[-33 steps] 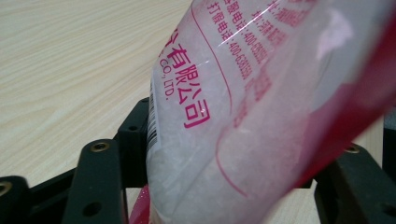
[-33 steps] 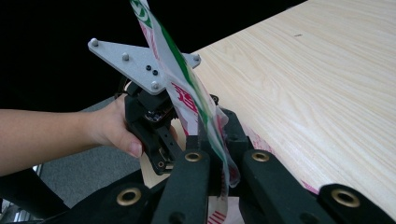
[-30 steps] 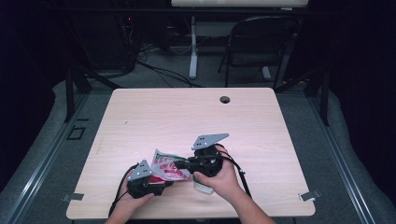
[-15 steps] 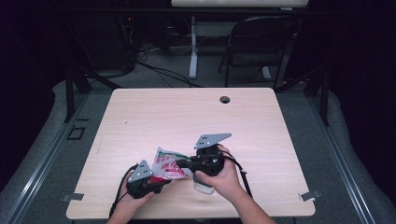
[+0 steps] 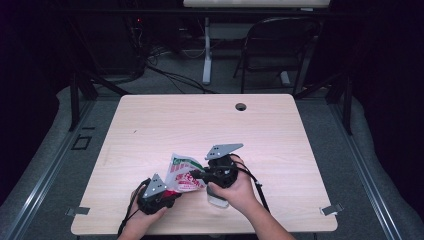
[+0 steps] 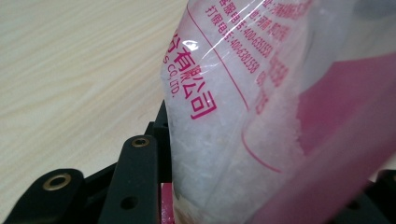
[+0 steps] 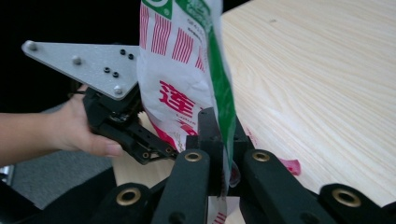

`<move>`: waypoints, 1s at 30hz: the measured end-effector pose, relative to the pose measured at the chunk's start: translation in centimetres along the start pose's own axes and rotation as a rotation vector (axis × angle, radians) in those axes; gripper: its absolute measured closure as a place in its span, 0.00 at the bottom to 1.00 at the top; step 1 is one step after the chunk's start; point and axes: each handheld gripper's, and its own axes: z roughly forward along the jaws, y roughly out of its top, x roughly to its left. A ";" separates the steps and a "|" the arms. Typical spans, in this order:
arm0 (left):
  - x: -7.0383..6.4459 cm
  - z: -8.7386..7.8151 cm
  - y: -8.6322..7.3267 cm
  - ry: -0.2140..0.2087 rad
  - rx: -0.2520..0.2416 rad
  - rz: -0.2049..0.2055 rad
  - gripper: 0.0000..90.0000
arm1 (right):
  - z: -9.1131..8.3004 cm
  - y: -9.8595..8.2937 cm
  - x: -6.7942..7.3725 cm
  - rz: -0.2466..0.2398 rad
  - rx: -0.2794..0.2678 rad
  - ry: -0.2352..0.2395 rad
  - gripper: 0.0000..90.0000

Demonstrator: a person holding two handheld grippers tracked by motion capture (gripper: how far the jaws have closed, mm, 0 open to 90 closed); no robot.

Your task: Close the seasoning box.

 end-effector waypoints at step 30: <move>1.4 1.8 0.1 -0.143 0.088 -0.140 0.36 | 0.8 -2.2 -0.7 0.010 0.000 0.035 1.00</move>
